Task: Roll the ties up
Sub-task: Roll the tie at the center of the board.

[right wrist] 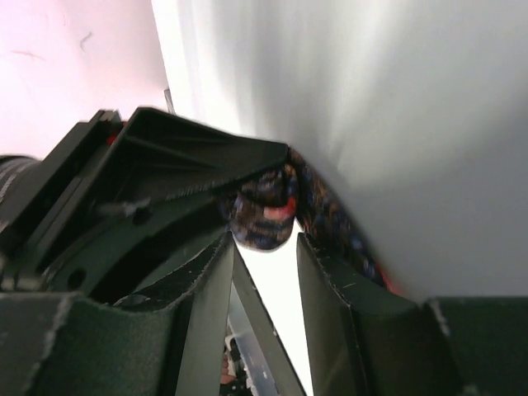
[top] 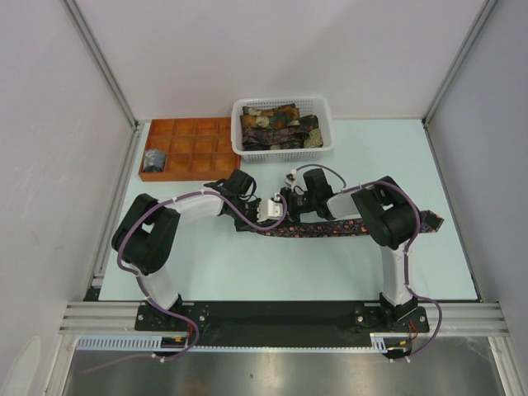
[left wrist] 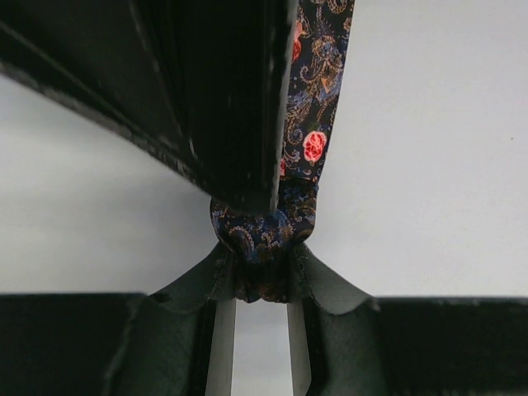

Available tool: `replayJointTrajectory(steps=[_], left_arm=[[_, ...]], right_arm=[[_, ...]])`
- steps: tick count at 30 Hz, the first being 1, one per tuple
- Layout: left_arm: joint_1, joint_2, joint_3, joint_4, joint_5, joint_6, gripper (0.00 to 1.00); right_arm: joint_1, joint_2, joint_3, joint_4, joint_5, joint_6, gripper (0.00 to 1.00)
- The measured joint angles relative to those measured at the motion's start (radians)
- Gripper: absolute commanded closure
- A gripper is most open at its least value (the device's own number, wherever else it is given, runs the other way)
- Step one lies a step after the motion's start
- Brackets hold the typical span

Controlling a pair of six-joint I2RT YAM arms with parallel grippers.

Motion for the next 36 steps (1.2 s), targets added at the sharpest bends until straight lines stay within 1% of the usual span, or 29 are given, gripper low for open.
replayJointTrajectory(steps=[6,8,11,12,15,16,17,18,20,21,24,26,27,30,31,32,36], left_arm=[[0.0,0.0,0.0,0.0,0.0,0.0,0.85],[0.0,0.0,0.0,0.0,0.0,0.0,0.86],[0.0,0.0,0.0,0.0,0.0,0.0,0.85],[0.0,0.0,0.0,0.0,0.0,0.0,0.85],[0.0,0.0,0.0,0.0,-0.002,0.0,0.83],[0.0,0.0,0.0,0.0,-0.002,0.0,0.82],[0.0,0.0,0.0,0.0,-0.002,-0.001,0.79],[0.0,0.0,0.0,0.0,-0.002,-0.002,0.7],[0.002,0.0,0.0,0.001,-0.001,-0.005,0.58],[0.003,0.0,0.0,0.002,0.002,-0.007,0.47],[0.028,-0.003,0.0,-0.003,0.014,-0.02,0.34],[0.067,-0.008,-0.003,-0.019,0.022,-0.026,0.29],[0.085,-0.011,-0.004,-0.025,0.028,-0.028,0.21],[0.145,-0.037,-0.015,-0.031,0.054,-0.032,0.19],[0.154,-0.047,-0.017,-0.032,0.063,-0.031,0.17],[0.158,-0.055,-0.018,-0.031,0.072,-0.029,0.14],[0.148,-0.067,-0.018,-0.031,0.122,-0.024,0.14]], right_arm=[[0.028,0.029,0.012,0.037,0.008,0.033,0.58],[0.033,0.03,0.012,0.046,0.013,0.039,0.6],[0.042,0.037,0.017,0.052,0.018,0.04,0.72],[0.043,0.042,0.022,0.051,0.019,0.037,0.81],[0.044,0.057,0.042,0.026,0.019,0.024,0.97],[0.043,0.059,0.047,0.015,0.017,0.02,0.99],[0.043,0.059,0.051,0.006,0.016,0.015,1.0],[0.043,0.059,0.054,-0.001,0.017,0.01,1.0],[0.041,0.059,0.059,-0.017,0.016,-0.002,1.0],[0.039,0.059,0.062,-0.024,0.016,-0.01,1.0],[0.037,0.066,0.071,-0.054,0.023,-0.035,1.0],[0.033,0.082,0.074,-0.076,0.023,-0.048,1.0],[0.031,0.088,0.076,-0.083,0.02,-0.051,1.0],[0.022,0.102,0.093,-0.106,-0.002,-0.058,1.0],[0.02,0.106,0.101,-0.117,-0.007,-0.06,1.0],[0.019,0.11,0.108,-0.127,-0.012,-0.062,1.0],[0.014,0.12,0.126,-0.157,-0.025,-0.074,1.0]])
